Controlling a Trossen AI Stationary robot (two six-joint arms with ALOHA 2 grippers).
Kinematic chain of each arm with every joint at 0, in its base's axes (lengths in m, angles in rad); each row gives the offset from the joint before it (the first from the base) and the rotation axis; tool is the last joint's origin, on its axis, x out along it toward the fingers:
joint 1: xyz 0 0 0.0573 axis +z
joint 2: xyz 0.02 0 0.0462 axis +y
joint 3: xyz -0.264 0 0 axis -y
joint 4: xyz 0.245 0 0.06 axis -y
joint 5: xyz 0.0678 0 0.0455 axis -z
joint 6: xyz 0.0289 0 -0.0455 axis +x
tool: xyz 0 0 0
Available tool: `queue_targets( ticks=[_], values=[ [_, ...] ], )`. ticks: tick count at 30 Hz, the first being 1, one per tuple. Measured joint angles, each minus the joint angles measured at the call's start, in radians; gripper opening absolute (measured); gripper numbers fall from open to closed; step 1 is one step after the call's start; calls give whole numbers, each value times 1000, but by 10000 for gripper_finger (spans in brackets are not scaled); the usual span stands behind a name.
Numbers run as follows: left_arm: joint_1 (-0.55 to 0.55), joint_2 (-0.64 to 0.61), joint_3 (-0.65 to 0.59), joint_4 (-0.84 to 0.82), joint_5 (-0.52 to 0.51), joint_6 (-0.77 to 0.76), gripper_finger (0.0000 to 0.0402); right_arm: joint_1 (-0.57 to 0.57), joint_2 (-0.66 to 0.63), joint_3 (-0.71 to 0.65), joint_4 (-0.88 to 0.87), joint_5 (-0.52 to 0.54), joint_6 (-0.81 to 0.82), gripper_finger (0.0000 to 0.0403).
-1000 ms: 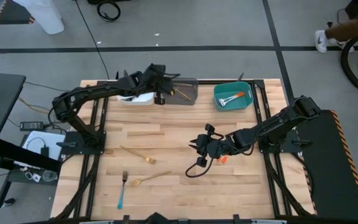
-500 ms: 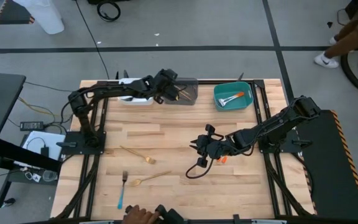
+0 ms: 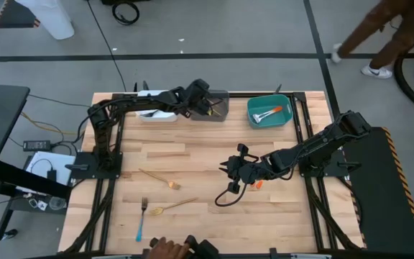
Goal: Sort silverware by color (type)
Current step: Put the top gold fork into the black bin
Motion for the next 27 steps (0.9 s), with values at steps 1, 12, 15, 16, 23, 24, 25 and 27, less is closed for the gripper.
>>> queue_targets(
  ticks=[1,12,15,16,23,24,25,27],
  values=[
    [-1,0,15,-19,1,-2,16,0,0,0,0,0,0,86],
    [-10,0,36,-23,83,-3,16,0,0,0,0,-1,-2,86],
    [-8,0,36,-14,131,-31,16,7,-1,0,-24,-2,0,86],
    [-6,0,36,-15,144,-40,16,13,-5,0,-40,-3,0,86],
    [14,0,35,7,196,-103,16,57,-81,0,-192,51,78,86],
    [19,0,35,9,205,-113,16,63,-95,0,-213,61,93,86],
    [23,0,35,8,211,-124,16,69,-106,0,-228,74,105,86],
    [30,7,35,13,200,-132,16,78,-119,0,-239,86,121,86]
  ],
)
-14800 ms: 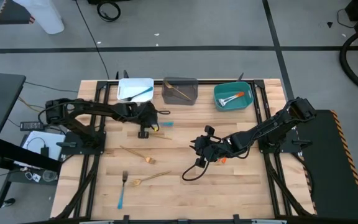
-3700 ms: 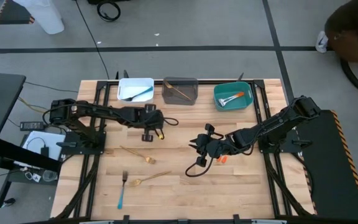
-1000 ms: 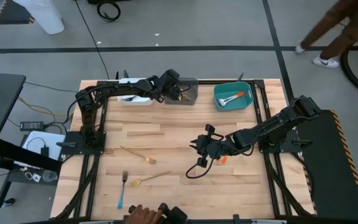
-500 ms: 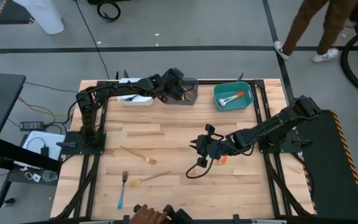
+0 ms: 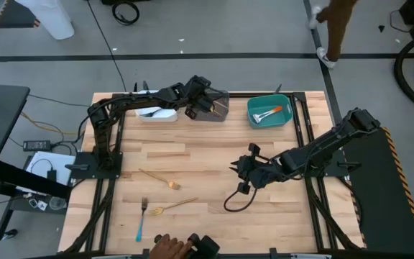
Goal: Sort silverware by color (type)
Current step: Put the top gold fork into the black bin
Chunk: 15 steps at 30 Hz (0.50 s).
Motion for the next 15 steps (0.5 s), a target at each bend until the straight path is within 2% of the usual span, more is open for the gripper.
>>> queue_targets(
  ticks=[9,15],
  values=[
    [-17,95,-1,-2,-139,109,16,4,10,1,6,42,0,86],
    [-31,125,-1,31,-145,112,16,4,21,1,11,41,0,86]
  ],
)
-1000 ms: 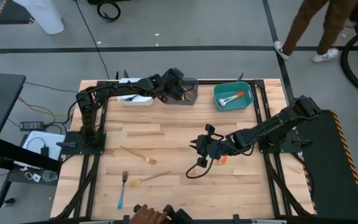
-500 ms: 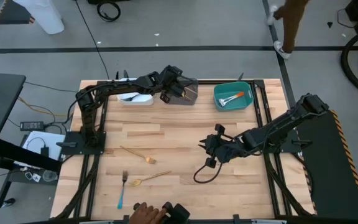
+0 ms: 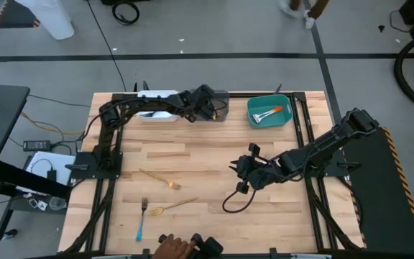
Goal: Sort silverware by color (type)
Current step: Put the top gold fork into the black bin
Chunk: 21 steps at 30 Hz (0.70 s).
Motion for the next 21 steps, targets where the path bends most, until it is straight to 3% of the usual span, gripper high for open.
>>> queue_targets(
  ticks=[15,21],
  values=[
    [-5,19,0,-1,53,-2,29,0,0,0,12,3,-19,86],
    [-10,19,0,22,44,-5,73,0,0,0,16,2,-19,86]
  ],
)
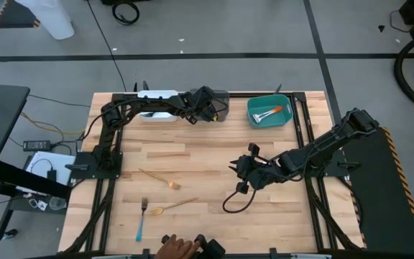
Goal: Sort silverware by color (type)
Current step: Put the top gold fork into the black bin
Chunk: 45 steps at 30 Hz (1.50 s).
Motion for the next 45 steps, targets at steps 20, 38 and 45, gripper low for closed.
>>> queue_targets(
  ticks=[20,38,45],
  values=[
    [-93,-197,1,-55,-152,-449,100,0,0,0,2,0,0,86],
    [-202,-319,0,-697,96,-964,50,2,0,-1,5,0,21,86],
    [-267,-372,-33,-788,103,-1058,50,2,0,-1,10,0,20,86]
  ],
)
